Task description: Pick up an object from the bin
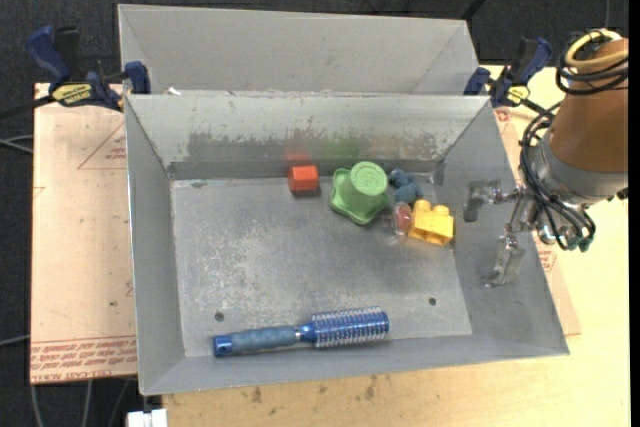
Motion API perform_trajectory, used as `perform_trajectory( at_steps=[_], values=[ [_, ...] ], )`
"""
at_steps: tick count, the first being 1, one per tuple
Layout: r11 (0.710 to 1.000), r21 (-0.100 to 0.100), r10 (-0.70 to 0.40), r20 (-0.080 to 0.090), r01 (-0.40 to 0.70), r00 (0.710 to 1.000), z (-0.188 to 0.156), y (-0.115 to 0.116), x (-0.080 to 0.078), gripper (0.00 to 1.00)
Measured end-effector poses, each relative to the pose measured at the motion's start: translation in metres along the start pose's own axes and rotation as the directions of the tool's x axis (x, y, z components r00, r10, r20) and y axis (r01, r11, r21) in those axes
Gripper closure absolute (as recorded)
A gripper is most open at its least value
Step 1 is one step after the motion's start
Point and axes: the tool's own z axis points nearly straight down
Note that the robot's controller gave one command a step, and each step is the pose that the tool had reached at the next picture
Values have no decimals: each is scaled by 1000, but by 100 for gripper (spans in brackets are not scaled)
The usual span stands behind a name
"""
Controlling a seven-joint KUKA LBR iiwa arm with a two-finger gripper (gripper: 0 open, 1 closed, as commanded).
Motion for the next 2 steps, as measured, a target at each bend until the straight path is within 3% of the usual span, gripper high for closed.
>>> perform_trajectory(
  at_steps=[1, 2],
  values=[
    [987, -1, -159, 3, 159, 987, 81, 22, -38, 0],
    [950, 3, -312, 11, 312, 950, 81, 42, -89, 0]
  ],
)
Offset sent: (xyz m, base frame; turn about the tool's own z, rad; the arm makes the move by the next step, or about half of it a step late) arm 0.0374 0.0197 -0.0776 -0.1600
